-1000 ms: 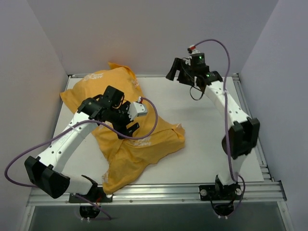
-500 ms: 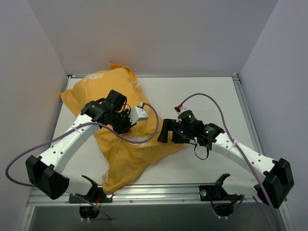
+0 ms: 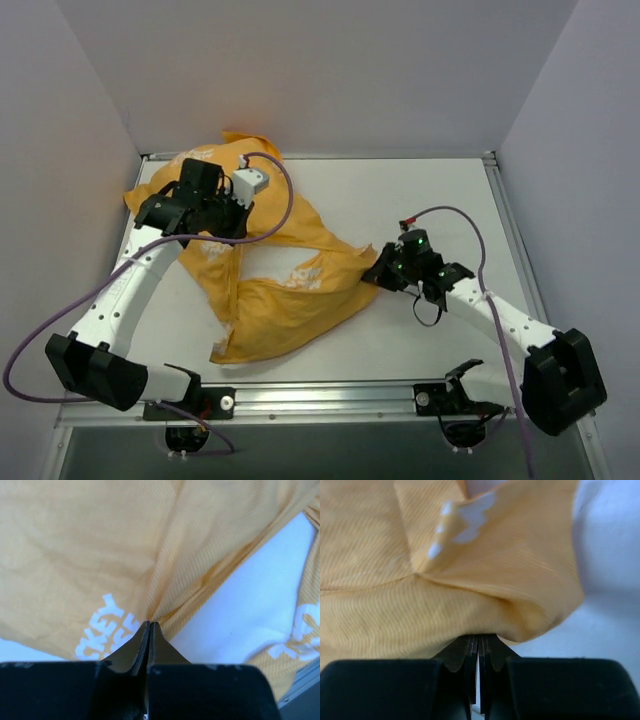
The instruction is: Remove the pillowcase from the pillow
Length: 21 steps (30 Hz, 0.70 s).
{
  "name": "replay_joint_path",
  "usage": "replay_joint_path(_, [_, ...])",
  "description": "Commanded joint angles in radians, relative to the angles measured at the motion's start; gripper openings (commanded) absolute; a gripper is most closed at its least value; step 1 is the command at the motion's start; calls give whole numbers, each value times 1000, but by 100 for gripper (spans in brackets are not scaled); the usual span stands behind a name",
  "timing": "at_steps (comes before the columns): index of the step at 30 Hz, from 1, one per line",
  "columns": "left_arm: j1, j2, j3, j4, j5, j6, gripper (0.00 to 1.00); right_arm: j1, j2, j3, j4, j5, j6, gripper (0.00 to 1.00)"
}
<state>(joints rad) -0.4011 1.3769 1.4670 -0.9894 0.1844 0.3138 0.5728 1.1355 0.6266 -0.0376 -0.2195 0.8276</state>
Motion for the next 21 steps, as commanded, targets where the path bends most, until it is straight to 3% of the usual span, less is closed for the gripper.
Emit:
replay_joint_path(1, [102,-82,62,100,88,-157,2,-245,120,102,180,-121,-106,0])
replay_joint_path(4, [133,-160,-6,136,179,-202,2,-373,295,330,57,-173,-267,0])
replay_joint_path(8, [136,-222,-117,210,335,-252,2,-401,530,694,-83,-172,-418,0])
replay_joint_path(9, [136,-213,-137,224,351,-268,2,-404,609,823,-100,-187,-435,0])
replay_joint_path(13, [119,-128,-93,279,297,-301,2,-393,708,1065,-270,-143,-436,3])
replay_joint_path(14, [113,-104,-70,299,255,-301,2,-383,696,1078,-290,-114,-436,19])
replay_joint_path(16, [94,-33,7,310,231,-298,2,-309,617,1066,-332,-13,-443,34])
replay_joint_path(17, [88,-12,33,320,216,-298,2,-271,581,1053,-341,26,-446,46])
replay_joint_path(19, [81,39,90,333,213,-297,2,-141,483,1020,-373,118,-412,55])
replay_joint_path(21, [71,68,110,351,207,-297,2,-11,382,931,-367,176,-348,70])
